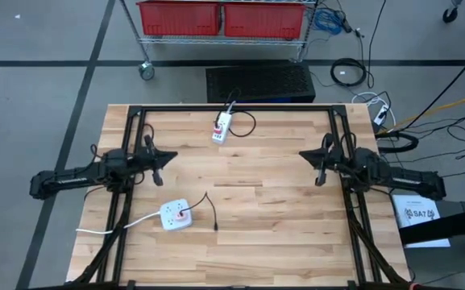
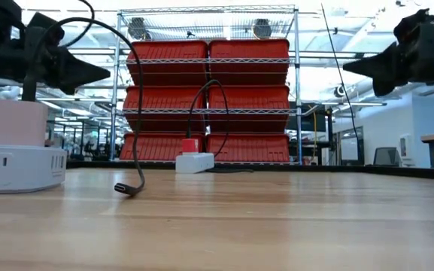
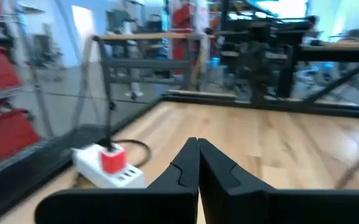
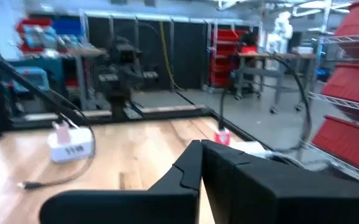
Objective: Insert USB
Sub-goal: Return to Home Position
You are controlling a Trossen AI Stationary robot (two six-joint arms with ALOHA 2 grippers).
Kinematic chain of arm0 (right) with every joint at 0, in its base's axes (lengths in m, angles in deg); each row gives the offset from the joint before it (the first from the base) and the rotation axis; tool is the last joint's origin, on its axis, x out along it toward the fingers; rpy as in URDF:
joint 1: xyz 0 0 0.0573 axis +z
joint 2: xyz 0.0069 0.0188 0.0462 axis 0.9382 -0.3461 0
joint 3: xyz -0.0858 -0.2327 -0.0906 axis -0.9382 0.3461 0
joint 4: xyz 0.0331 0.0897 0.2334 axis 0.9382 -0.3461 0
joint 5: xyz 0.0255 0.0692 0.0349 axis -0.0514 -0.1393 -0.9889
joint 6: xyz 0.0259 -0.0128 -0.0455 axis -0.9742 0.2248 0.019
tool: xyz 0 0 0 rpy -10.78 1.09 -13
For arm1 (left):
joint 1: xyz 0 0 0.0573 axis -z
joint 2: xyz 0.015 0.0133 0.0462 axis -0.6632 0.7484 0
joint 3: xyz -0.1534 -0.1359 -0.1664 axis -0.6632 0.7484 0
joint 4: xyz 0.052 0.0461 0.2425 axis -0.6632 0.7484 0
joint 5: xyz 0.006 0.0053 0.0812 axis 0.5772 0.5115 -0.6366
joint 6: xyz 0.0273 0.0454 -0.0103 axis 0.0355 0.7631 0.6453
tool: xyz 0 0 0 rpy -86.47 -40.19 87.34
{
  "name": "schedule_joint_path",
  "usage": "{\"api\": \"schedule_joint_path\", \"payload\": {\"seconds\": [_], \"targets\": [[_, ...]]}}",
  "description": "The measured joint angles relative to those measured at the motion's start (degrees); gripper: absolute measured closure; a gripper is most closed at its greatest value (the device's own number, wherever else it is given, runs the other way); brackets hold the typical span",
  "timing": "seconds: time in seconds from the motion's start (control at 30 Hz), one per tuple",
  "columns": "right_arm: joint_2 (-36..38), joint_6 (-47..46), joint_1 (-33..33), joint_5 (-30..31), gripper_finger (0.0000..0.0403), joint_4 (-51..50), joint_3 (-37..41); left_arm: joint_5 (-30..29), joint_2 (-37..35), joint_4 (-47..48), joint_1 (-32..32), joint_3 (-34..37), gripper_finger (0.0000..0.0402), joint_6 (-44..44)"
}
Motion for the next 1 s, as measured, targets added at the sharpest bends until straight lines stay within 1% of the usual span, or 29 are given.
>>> {"api": "schedule_joint_path", "payload": {"seconds": [0.03, 0.1, 0.17, 0.3, 0.43, 0.47, 0.57, 0.7, 0.83, 1.0], "targets": [[-0.09, -0.17, -0.65, -1.16, 0.0403, 0.55, -0.1, 1.17, -0.15, 0.78, -0.21, 0.0, 0.04, -0.38], [-0.07, -0.25, -1.89, -0.85, 0.0403, -0.93, -0.15, 1.69, -0.13, 0.91, -0.37, 0.0, 0.04, -0.62], [-0.16, -0.43, -3.04, 0.41, 0.0403, -4.48, -0.1, 1.21, -0.19, 0.77, -0.39, 0.0, 0.04, -0.65], [-0.39, 1.22, -3.95, 0.31, 0.0403, -4.18, -0.09, -1.11, -0.09, 2.41, -0.43, 0.0, 0.04, -1.21], [0.77, 1.84, -3.15, 0.05, 0.0403, -5.11, -0.51, -1.5, -1.36, 2.2, -0.43, 0.02, 0.04, -0.74], [0.76, 2.25, -2.88, 0.08, 0.0403, -5.49, -0.68, -1.41, -2.28, 2.35, -0.39, 0.02, 0.04, -0.74], [0.72, 3.22, -2.65, 0.29, 0.0403, -5.83, -0.68, 1.64, -4.07, 2.78, -0.05, 0.02, 0.04, 0.61], [0.45, 4.74, -3.87, 0.72, 0.0403, -5.86, -0.68, 1.49, -3.74, 2.89, 0.02, 0.02, 0.04, 1.25], [-0.93, 7.21, -5.62, 0.93, 0.0403, -5.84, -0.7, 1.28, -3.41, 2.91, 0.0, 0.02, 0.04, 1.34], [-3.15, 7.29, -7.4, 0.68, 0.0403, -5.81, -0.7, 1.23, -2.98, 2.92, 0.0, 0.02, 0.04, 0.72]]}}
